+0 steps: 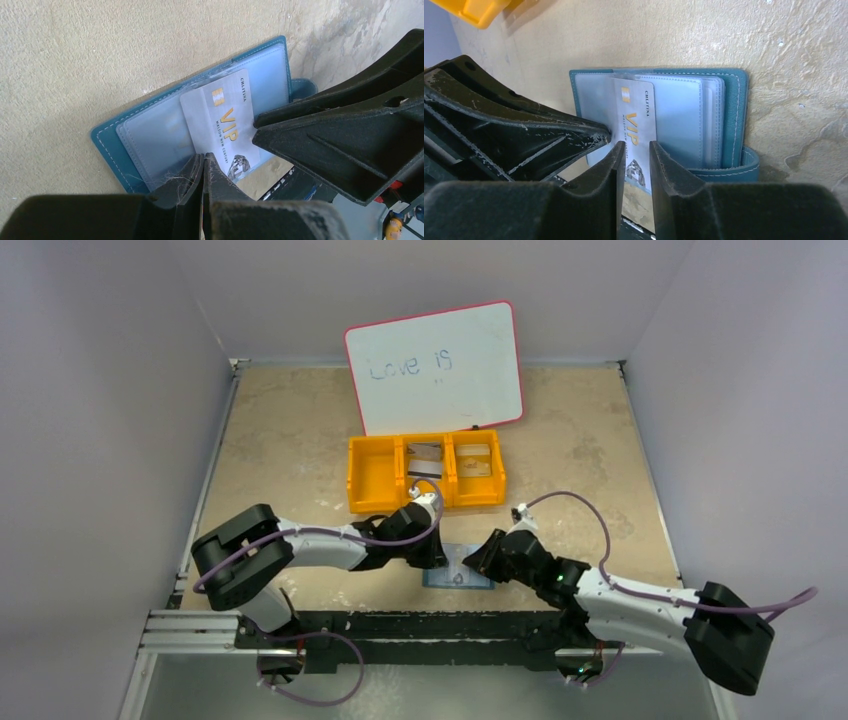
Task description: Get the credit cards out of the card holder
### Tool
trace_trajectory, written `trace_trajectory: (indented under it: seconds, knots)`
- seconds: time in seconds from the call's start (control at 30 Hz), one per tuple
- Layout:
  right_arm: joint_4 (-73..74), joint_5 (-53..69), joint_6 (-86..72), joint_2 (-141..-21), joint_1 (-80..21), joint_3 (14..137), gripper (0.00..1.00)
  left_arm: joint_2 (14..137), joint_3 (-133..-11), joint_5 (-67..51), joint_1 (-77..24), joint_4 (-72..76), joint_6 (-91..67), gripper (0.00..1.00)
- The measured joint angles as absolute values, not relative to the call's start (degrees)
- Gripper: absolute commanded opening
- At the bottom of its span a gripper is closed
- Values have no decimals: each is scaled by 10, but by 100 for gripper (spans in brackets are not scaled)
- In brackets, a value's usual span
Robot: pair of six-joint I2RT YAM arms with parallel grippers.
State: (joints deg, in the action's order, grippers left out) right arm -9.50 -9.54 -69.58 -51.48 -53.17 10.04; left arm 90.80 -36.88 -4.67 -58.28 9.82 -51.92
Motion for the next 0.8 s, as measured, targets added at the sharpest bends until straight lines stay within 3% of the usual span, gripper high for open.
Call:
trace_trajectory:
  seconds: [0.47,0.8]
  knots:
    - [-15,-135,-692,-508,-532,136,30,910,-369,-40,-586,102,-519,0]
    - [-110,-103,-697,-547,-531,109,28,918,-371,-41,-587,112,-519,0]
